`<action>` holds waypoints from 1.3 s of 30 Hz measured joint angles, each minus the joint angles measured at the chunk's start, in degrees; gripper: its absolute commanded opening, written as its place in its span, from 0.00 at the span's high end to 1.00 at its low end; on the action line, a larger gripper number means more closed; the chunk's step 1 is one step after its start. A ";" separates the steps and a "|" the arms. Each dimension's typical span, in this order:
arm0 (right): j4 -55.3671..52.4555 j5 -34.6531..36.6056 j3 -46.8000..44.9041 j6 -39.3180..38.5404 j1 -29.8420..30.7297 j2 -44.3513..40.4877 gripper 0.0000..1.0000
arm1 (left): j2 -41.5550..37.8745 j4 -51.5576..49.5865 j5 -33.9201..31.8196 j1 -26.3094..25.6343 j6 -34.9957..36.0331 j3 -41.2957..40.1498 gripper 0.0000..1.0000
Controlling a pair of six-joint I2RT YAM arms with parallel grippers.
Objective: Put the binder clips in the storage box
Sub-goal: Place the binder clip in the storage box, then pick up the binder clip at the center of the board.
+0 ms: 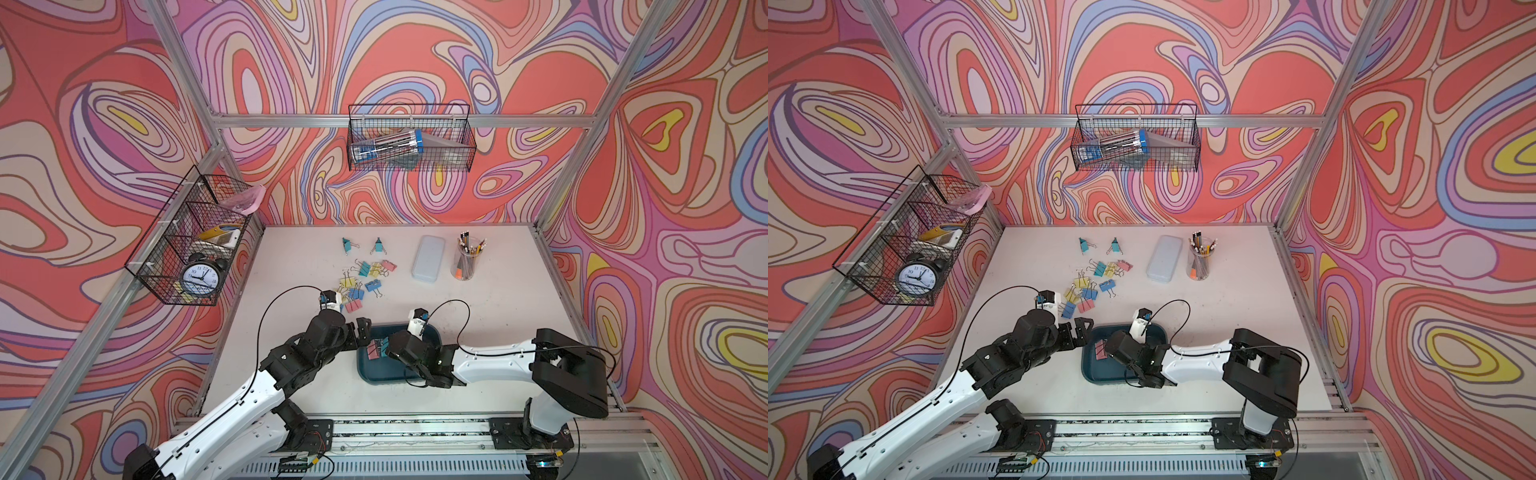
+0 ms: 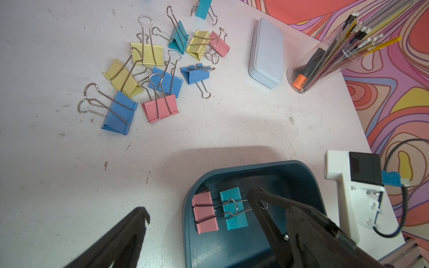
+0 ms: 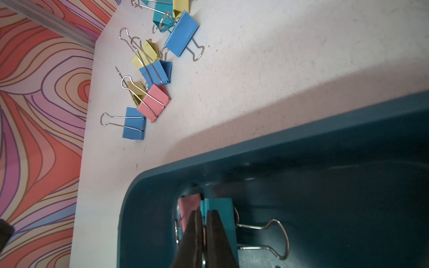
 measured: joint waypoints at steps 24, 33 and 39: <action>-11.47 6.69 0.04 -16.65 0.37 -19.52 0.52 | 32.92 18.64 8.20 20.31 14.40 9.57 0.56; -11.65 5.86 1.05 -18.53 0.37 -18.69 0.51 | 45.79 20.22 15.72 25.07 19.10 16.46 0.51; -11.72 5.79 1.07 -18.45 0.37 -18.75 0.51 | 50.34 20.17 18.23 25.31 19.74 18.01 0.54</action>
